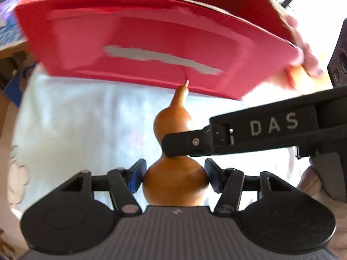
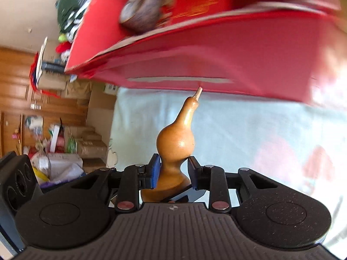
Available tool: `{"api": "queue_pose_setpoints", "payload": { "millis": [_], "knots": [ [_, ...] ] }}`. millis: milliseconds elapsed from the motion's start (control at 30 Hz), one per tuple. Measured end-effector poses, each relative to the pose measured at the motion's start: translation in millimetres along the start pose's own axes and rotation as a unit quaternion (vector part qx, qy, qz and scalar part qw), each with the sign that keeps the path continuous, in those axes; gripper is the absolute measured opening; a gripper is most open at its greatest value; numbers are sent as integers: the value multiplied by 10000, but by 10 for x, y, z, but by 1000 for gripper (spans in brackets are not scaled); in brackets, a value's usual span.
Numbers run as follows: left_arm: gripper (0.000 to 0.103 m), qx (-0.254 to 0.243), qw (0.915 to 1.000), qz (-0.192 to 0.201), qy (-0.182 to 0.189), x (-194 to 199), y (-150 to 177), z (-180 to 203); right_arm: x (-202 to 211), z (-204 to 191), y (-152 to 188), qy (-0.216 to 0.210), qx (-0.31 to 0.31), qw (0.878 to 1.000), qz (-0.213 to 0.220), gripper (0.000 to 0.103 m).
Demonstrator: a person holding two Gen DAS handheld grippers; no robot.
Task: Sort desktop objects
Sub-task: 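Lift the gourd with the right tool and carry it over the red box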
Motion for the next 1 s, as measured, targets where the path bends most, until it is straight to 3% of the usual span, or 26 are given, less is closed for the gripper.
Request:
{"api": "queue_pose_setpoints", "payload": {
  "millis": [267,500,600,767,1000],
  "knots": [
    [59,-712,9972,51,219,19,42,738,541,347,136,109,-380,9977,547,31],
    [54,-1339,9888,419,500,261,-56,1343,1021,410,169,142,-350,9935,1076,30],
    [53,-1610,9837,699,386,370,-121,1489,1231,391,128,222,-83,9906,1347,28],
    [52,-1539,9835,735,598,400,-267,1659,1336,404,38,245,-36,9877,1541,28],
    [52,-1865,9718,1187,815,783,-490,1694,1647,172,-75,221,74,9787,2039,28]
  ]
}}
Point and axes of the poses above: each gripper's, at about its wrist camera, not at the fingertips, and x roughly against the way its jaws point, z to its right, y to its underside, the point moved 9 cm from there along -x, roughly the way its jaws point, and after that the axes turned 12 degrees about -y, right-handed, at the moved point
